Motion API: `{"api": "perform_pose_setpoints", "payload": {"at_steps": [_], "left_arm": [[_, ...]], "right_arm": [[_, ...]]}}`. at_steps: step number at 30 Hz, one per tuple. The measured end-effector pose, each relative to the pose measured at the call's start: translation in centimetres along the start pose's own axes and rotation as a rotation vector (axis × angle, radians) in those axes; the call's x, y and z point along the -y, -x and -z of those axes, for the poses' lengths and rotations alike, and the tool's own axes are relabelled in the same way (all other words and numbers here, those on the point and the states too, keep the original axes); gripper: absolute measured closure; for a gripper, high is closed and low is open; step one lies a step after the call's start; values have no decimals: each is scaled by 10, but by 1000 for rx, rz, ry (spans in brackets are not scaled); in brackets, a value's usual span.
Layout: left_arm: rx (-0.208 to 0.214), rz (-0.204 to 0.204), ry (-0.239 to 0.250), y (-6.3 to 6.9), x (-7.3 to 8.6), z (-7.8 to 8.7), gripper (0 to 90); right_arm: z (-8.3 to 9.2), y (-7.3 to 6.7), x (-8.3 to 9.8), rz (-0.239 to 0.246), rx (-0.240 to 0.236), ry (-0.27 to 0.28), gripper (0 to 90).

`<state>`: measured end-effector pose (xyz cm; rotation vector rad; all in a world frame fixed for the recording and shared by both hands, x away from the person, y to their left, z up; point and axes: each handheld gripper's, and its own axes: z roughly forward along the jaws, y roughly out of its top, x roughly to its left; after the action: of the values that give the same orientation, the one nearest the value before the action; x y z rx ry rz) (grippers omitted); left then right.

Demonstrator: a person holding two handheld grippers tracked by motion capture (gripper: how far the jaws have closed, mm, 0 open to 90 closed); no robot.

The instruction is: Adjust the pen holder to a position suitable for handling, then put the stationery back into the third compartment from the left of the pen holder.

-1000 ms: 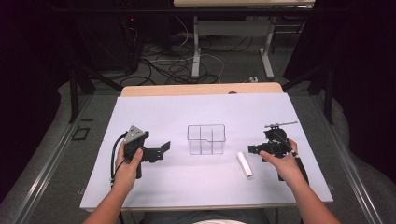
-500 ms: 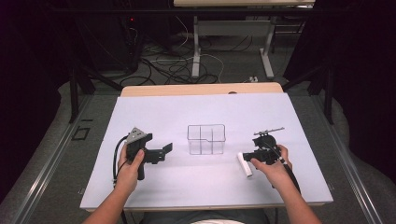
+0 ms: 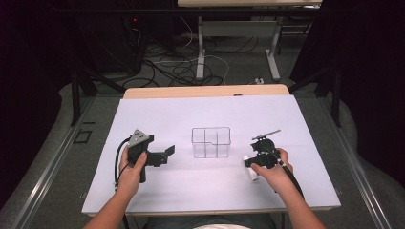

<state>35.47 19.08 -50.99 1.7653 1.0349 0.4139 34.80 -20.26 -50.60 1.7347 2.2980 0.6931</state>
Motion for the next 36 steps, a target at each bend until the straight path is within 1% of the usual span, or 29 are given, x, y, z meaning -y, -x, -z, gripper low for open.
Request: {"api": "perform_pose_setpoints", "payload": {"at_steps": [1,2,4,7,8,11,13,14,16,17,18,20,21,22,23,26,27,28,29,31,33,34,35,36], "left_arm": [[-2,-3,0,-1,0,1,13],[-1,4,2,-1,0,1,13],[-1,4,-2,-2,0,1,13],[-5,6,-3,-3,0,1,13],[-5,7,-2,-3,0,1,13],[-8,11,2,-4,0,2,13],[-9,4,-2,-4,1,2,13],[-7,9,-3,-4,1,1,13],[-8,9,-4,-4,1,1,13],[-7,3,-4,-4,1,1,13],[-7,2,-4,-4,1,1,13],[-8,1,-4,-3,1,1,13],[-6,4,1,-3,1,0,13],[-6,6,0,-3,1,0,13],[-7,7,-5,-3,1,0,13],[-7,-1,-9,-3,2,0,13],[-6,7,-9,-3,2,-1,13],[-7,-1,-11,-3,2,-1,13],[-6,-1,-11,-3,2,-1,13],[-7,-1,-11,-3,2,-1,13],[-8,-1,-11,-4,2,-1,13],[-8,0,-10,-4,2,-1,13],[-8,0,-10,-3,2,-1,13],[-8,-1,-10,-3,2,-1,13]], "right_arm": [[-1,0,0,-2,1,2,499],[-1,-1,0,1,11,-7,499],[-3,-2,0,1,22,-18,501],[-5,-2,1,10,26,-28,515],[-6,-3,1,5,22,-32,519],[-8,-3,1,5,28,-38,532],[-8,-4,1,-1,37,-46,539],[-8,-4,1,-4,38,-50,545],[-9,-4,0,-5,38,-58,550],[-10,-3,0,-7,33,-59,551],[-10,-4,0,-19,38,-74,551],[-11,-4,-1,-14,37,-77,551],[-12,-4,0,-13,31,-66,551],[-12,-4,-1,-13,35,-85,551],[-13,-4,-1,-19,39,-89,551],[-15,-3,0,-13,38,-105,550],[-16,-3,0,-10,42,-111,551],[-17,-3,1,-10,38,-116,551],[-18,-4,2,-27,34,-111,551],[-19,-4,2,-13,30,-112,556],[-21,-4,2,-16,29,-114,568],[-22,-4,3,-17,24,-99,577],[-24,-3,4,-19,9,-76,585],[-22,-4,3,-17,35,-125,592]]}}
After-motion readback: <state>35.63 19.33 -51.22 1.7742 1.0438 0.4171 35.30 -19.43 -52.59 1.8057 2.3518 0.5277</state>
